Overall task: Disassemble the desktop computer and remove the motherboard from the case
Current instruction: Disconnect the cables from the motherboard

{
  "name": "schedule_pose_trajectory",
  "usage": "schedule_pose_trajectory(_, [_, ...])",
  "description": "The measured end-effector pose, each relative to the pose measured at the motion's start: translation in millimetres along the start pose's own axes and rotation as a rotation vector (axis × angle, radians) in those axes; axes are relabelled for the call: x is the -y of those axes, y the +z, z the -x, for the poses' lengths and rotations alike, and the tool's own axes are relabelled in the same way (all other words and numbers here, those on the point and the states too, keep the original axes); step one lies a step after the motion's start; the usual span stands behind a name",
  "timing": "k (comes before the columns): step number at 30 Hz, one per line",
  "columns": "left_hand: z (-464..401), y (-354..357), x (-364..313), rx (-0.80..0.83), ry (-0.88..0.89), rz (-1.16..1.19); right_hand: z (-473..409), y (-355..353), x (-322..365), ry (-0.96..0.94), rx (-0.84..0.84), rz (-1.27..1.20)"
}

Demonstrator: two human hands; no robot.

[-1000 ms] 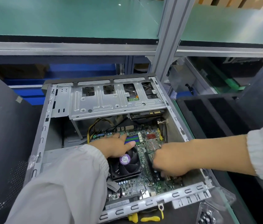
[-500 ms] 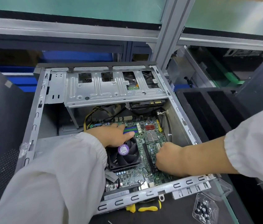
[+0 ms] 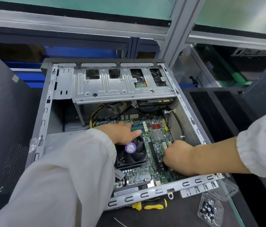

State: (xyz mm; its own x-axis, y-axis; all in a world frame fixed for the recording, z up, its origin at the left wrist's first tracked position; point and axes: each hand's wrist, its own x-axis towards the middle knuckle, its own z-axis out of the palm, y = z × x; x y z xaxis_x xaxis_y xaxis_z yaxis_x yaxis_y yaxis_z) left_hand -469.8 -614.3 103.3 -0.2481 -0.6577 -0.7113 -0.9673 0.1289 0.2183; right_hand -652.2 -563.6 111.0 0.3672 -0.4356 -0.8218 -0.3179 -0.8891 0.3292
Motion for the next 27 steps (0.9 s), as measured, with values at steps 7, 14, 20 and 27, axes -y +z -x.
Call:
schedule_pose_trajectory(7, [-0.8,1.3,-0.2,0.002,-0.003,0.009,-4.5,1.4,-3.6,0.075,0.033,-0.024])
schedule_pose_trajectory(14, [-0.7,2.1,0.4,-0.003,-0.010,0.015,-6.6,1.2,0.6,0.058,-0.020,-0.011])
schedule_pose_trajectory(20, [4.0,0.1,-1.0,0.002,-0.010,0.019,-7.6,2.1,1.6,0.030,-0.027,0.008])
schedule_pose_trajectory(27, [5.2,-0.8,-1.7,-0.005,-0.010,0.002,-7.1,3.9,2.9,0.015,-0.037,-0.002])
